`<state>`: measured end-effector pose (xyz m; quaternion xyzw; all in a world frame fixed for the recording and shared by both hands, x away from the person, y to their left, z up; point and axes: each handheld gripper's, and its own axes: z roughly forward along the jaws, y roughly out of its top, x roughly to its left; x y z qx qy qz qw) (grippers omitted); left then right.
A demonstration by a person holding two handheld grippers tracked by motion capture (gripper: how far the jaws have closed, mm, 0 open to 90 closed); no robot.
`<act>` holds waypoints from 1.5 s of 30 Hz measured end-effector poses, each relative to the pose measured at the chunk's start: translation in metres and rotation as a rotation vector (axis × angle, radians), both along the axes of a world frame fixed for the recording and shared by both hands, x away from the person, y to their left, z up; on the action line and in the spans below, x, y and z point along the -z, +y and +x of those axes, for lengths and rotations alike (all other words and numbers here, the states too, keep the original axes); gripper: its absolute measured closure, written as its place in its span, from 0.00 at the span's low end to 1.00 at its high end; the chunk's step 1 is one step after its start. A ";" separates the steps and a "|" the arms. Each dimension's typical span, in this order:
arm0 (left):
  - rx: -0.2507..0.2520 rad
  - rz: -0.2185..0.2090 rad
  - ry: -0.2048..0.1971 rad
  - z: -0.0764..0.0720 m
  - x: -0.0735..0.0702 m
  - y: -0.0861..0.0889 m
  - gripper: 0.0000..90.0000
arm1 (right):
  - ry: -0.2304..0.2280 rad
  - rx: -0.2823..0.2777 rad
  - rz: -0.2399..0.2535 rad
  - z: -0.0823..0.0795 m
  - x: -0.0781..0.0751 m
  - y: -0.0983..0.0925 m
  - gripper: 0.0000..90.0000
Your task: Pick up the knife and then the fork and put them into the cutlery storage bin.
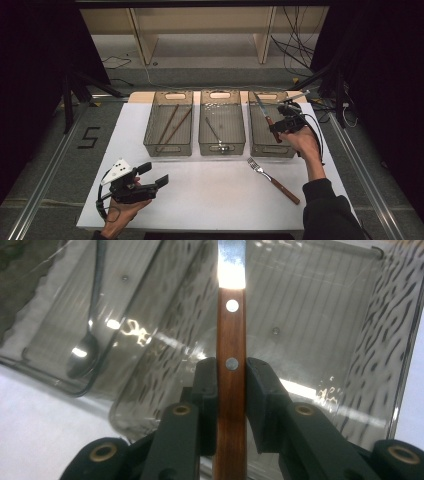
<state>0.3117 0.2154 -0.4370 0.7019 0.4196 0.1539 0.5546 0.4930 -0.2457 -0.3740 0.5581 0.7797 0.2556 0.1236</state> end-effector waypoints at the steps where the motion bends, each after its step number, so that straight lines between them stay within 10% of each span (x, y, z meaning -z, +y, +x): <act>1: 0.000 0.000 0.000 0.000 0.000 0.000 0.19 | 0.005 0.008 0.000 0.002 0.001 0.000 0.85; 18: 0.006 0.003 0.003 0.000 0.000 0.000 0.19 | 0.053 0.076 -0.026 0.021 0.020 0.004 0.80; 22: 0.005 0.003 0.004 0.000 0.000 0.000 0.19 | 0.052 0.028 0.046 0.019 0.016 0.006 0.65; 45: 0.000 0.004 0.007 0.000 0.000 0.000 0.19 | -0.073 -0.228 0.079 -0.053 -0.007 0.012 0.36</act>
